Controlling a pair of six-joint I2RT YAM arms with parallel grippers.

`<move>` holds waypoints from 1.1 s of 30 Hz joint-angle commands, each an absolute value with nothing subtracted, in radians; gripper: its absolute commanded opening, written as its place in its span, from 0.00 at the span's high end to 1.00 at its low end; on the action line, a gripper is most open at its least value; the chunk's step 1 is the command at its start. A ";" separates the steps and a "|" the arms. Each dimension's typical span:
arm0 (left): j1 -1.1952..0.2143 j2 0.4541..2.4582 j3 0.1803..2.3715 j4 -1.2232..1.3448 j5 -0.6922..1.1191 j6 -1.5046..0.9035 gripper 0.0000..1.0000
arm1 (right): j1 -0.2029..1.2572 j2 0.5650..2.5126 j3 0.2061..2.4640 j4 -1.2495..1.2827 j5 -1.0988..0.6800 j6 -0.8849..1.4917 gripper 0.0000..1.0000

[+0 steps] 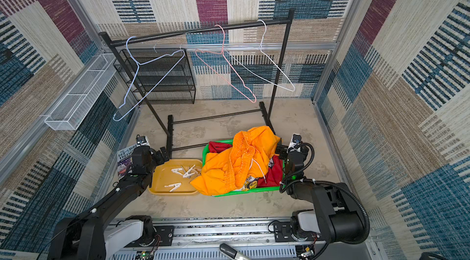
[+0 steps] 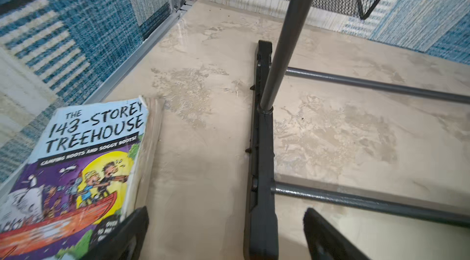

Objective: Remove the clothespins securing shorts to the hanger
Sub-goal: Reset both arms

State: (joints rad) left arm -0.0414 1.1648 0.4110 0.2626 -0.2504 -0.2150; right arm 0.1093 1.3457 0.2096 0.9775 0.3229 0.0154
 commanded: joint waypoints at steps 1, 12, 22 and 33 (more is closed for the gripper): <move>-0.040 1.243 0.373 0.512 -0.221 -0.125 0.00 | 0.092 1.392 0.239 1.104 0.265 -0.023 0.01; -0.040 1.413 0.498 0.538 -0.070 0.021 0.01 | 0.028 1.540 0.200 1.318 0.134 -0.011 0.01; 0.008 1.557 0.444 0.807 -0.034 0.019 0.00 | 0.013 1.542 0.209 1.290 0.101 -0.001 0.01; 0.032 1.549 0.446 0.787 0.000 0.002 0.00 | 0.011 1.536 0.198 1.306 0.100 -0.005 0.01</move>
